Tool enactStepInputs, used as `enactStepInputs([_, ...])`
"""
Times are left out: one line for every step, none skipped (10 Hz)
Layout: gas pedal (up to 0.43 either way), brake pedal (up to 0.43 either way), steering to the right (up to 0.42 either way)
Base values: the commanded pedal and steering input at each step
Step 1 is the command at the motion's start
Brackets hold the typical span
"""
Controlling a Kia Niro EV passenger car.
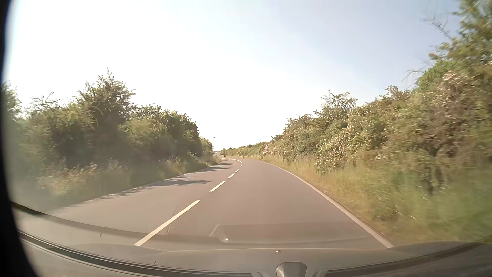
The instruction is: Follow the waypoints while adhering to traffic rules and regulations
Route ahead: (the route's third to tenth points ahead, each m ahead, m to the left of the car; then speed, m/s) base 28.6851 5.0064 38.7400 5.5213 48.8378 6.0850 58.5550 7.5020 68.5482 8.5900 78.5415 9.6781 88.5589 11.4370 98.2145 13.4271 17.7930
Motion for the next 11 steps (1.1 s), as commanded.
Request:
enactStepInputs([0.169,0.006,-0.008])
enactStepInputs([0.169,0.006,-0.009])
enactStepInputs([0.169,0.006,-0.009])
enactStepInputs([0.169,0.006,-0.009])
enactStepInputs([0.169,0.006,-0.009])
enactStepInputs([0.169,0.006,-0.009])
enactStepInputs([0.169,0.006,-0.009])
enactStepInputs([0.169,0.006,-0.010])
enactStepInputs([0.169,0.006,-0.010])
enactStepInputs([0.169,0.006,-0.011])
enactStepInputs([0.169,0.006,-0.010])
